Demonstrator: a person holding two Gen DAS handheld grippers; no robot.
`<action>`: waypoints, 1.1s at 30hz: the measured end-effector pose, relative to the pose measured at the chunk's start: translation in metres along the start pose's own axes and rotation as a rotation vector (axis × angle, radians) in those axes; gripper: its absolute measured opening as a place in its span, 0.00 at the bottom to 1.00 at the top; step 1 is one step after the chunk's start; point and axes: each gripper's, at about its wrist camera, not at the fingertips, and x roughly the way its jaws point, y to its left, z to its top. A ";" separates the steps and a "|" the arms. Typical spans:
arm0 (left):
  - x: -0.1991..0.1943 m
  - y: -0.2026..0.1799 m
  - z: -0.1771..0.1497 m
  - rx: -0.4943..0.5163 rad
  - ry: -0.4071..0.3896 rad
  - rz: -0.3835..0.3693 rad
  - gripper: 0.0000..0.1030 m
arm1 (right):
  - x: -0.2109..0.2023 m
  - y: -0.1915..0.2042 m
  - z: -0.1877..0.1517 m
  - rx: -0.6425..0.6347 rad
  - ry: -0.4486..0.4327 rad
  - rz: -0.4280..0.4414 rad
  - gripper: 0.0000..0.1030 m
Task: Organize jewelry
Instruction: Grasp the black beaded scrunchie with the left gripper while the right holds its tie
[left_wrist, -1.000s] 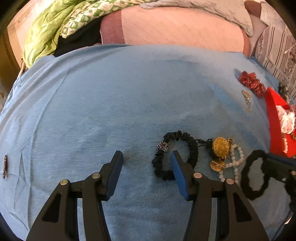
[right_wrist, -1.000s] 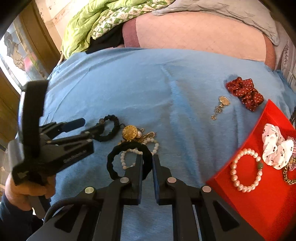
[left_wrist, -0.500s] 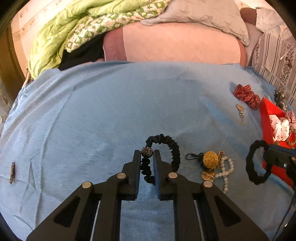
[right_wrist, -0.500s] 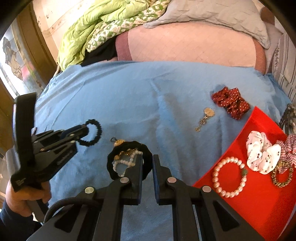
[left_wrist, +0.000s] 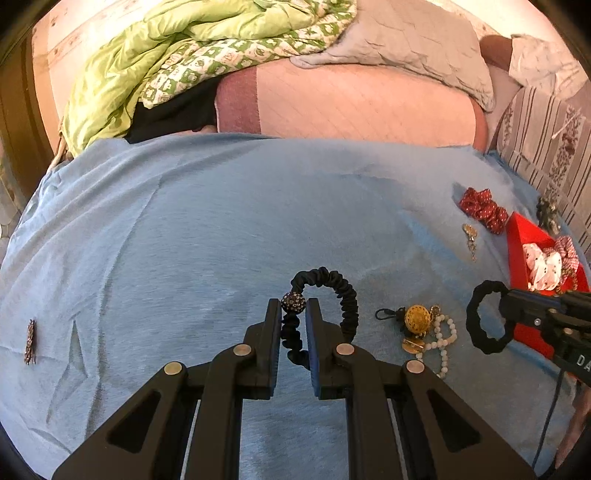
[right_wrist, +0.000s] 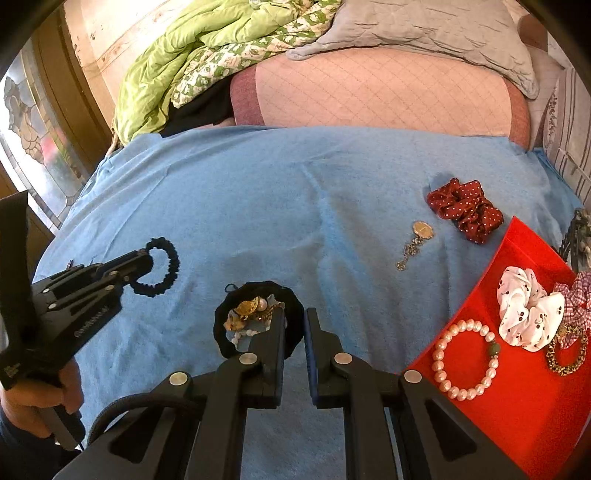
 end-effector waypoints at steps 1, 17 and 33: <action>-0.001 0.002 0.000 -0.006 0.000 -0.006 0.12 | 0.000 0.001 0.000 0.001 -0.002 0.000 0.11; 0.002 0.000 -0.007 0.008 0.026 -0.037 0.12 | 0.008 0.020 0.002 -0.079 -0.009 -0.073 0.11; 0.005 -0.003 -0.009 0.013 0.035 -0.039 0.12 | 0.009 0.022 0.002 -0.098 -0.013 -0.105 0.11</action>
